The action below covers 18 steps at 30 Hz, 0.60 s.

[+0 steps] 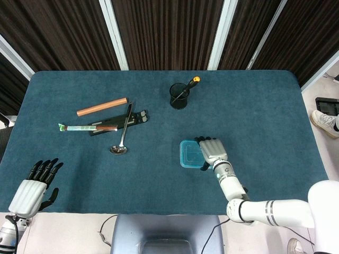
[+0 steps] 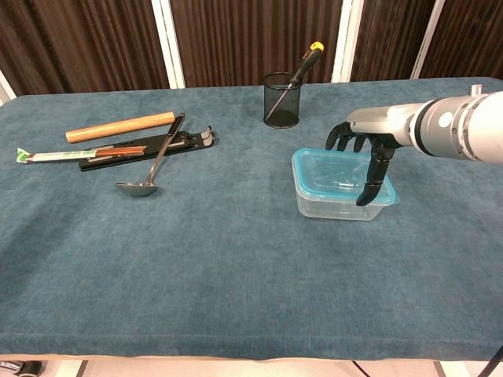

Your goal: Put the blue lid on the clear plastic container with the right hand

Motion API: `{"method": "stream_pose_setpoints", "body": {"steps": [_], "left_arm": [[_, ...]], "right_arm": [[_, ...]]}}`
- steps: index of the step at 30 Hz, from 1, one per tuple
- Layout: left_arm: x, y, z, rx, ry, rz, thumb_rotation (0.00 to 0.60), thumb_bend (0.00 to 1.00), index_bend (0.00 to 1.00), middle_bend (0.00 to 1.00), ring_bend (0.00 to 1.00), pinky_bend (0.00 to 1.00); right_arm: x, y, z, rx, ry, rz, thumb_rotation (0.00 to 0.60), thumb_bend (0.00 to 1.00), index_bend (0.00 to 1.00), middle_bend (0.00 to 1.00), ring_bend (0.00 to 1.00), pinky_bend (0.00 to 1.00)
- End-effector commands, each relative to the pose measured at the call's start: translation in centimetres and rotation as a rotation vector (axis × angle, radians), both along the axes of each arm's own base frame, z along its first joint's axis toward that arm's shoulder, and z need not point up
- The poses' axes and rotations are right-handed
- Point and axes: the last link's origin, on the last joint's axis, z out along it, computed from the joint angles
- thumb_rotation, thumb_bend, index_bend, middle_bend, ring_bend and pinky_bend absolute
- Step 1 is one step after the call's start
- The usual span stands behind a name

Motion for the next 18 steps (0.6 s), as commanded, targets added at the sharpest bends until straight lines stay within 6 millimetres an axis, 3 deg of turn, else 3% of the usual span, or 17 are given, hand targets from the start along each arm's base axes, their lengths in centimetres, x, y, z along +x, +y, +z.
{"method": "stream_pose_setpoints", "body": {"steps": [1,18], "left_arm": [[0.0,0.0,0.0,-0.001,0.002,0.001,0.600,0.50,0.00,0.00,0.00,0.04],[0.0,0.1,-0.1,-0.007,0.005,-0.001,0.600,0.50,0.00,0.00,0.00,0.04]], "right_arm": [[-0.1,0.0,0.0,0.001,-0.002,-0.001,0.600,0.21,0.78,0.57,0.57,0.37],[1.1,0.2,-0.7,0.018,0.059,0.016,0.600,0.21,0.75,0.57,0.55,0.37]]}}
